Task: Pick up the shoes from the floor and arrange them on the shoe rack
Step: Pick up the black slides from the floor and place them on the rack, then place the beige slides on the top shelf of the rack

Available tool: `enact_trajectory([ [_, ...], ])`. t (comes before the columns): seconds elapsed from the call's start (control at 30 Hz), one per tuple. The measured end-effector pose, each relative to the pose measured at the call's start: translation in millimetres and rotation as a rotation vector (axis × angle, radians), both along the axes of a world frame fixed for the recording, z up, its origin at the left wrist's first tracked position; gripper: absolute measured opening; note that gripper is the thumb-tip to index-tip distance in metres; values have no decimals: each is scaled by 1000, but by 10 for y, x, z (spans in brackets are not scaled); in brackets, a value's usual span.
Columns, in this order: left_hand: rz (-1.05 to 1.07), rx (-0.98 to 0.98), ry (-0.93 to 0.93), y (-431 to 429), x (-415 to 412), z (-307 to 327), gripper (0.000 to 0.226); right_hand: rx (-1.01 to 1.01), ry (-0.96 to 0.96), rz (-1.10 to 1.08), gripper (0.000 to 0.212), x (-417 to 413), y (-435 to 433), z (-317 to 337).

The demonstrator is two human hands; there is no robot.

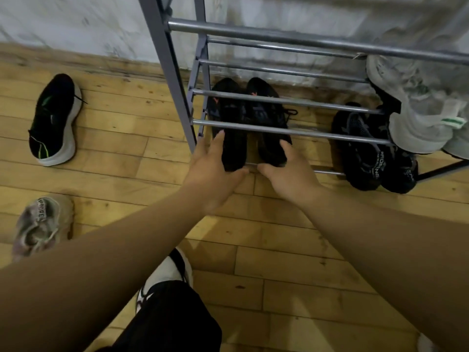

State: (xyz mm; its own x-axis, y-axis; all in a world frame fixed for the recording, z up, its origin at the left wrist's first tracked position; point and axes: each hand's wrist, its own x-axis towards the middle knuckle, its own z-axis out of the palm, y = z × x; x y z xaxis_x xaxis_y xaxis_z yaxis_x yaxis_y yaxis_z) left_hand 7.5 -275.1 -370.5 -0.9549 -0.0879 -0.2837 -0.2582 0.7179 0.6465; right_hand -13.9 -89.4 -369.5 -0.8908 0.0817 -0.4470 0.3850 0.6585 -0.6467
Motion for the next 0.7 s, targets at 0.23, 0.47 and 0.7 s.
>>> enact_trajectory([
  [0.23, 219, 65, -96, -632, 994, 162, 85, 63, -126, 205, 81, 587, -155, 256],
  [0.47, 485, 7, -100, -1598, 2122, 668, 83, -37, -178, 642, 67, 467, -1074, 1350],
  [0.7, 671, 56, -43, -2197, 3094, 1159, 84, 146, -87, 1136, 79, 745, -1938, 2853],
])
